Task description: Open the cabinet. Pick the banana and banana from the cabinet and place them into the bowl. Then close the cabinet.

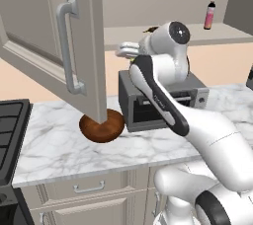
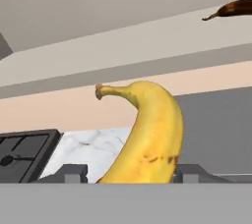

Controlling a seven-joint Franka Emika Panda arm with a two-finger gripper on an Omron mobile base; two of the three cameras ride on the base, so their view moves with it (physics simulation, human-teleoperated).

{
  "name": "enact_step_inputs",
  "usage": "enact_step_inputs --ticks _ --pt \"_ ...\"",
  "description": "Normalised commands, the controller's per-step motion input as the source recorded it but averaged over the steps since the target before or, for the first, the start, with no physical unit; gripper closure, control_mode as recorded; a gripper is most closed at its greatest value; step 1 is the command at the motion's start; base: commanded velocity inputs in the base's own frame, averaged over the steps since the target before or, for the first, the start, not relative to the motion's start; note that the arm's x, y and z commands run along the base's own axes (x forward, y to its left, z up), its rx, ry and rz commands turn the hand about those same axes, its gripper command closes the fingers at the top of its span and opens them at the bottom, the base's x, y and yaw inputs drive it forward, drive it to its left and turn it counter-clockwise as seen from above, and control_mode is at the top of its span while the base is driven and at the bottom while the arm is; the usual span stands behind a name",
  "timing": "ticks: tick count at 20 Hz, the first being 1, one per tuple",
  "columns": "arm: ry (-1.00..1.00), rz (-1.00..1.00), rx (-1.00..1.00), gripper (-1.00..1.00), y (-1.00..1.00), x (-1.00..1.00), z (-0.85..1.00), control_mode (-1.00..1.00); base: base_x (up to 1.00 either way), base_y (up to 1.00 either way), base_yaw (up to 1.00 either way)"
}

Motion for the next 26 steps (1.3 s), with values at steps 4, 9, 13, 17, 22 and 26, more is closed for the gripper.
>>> enact_step_inputs --ticks 4,9,13,17,22,26 --pt "0.13 0.02 0.00 1.00 0.18 -0.94 -0.46 -1.00 0.00 0.00 0.00" --pt "0.21 0.04 0.00 1.00 0.06 -0.35 -0.68 -1.00 0.00 0.00 0.00" --pt "0.08 0.04 0.00 1.00 0.00 0.08 -0.27 -1.00 0.00 0.00 0.00" --pt "0.00 0.00 -0.02 1.00 0.00 0.30 -0.28 -1.00 0.00 0.00 0.00" --pt "0.07 0.02 -0.06 1.00 0.12 0.41 -0.50 -1.00 0.00 0.00 0.00" --pt "0.12 0.03 -0.06 1.00 0.26 0.31 -0.46 -1.00 0.00 0.00 0.00"
